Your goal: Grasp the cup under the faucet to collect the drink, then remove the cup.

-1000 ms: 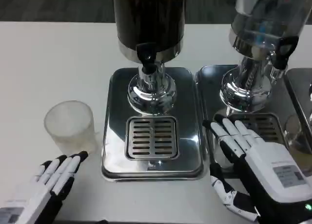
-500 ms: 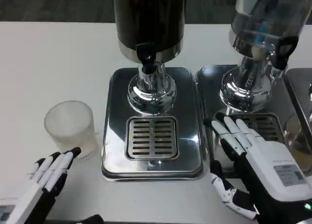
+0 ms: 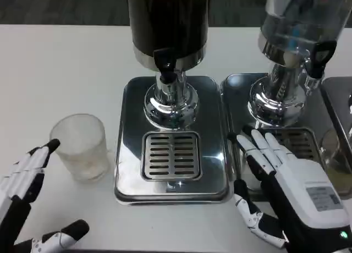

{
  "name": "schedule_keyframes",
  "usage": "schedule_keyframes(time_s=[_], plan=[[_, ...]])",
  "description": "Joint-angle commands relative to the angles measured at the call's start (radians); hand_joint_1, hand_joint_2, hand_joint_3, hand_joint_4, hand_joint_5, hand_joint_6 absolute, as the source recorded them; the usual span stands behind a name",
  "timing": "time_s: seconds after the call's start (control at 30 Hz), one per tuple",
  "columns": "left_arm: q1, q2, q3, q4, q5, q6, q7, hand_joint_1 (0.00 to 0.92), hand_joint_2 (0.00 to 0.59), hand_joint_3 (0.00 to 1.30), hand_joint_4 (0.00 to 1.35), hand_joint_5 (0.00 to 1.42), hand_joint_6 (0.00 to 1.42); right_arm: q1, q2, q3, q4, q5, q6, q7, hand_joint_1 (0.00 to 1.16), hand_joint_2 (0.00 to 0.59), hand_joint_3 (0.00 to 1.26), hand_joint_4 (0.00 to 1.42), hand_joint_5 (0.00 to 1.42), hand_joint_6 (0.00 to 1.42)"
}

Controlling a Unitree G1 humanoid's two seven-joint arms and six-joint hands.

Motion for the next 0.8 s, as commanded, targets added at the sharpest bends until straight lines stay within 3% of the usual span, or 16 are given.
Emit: schedule_keyframes(time_s=[0.03,0.8], plan=[[-0.018,-0.014,0.024,0.050,-0.029,-0.043,0.032,0.000,0.096,0.00,0.00,0.05,0.07,0.004,0.003,0.006,-0.014,-0.005,0.004,-0.015,0.49,0.586,0.10,0.00,0.00,0.10],[-0.313,-0.002,0.023,0.385,-0.218,0.001,-0.142,0.008,0.069,0.00,0.00,0.08,0.10,-0.005,0.018,0.032,0.004,0.007,-0.001,-0.047,0.50,0.586,0.12,0.00,0.00,0.11]])
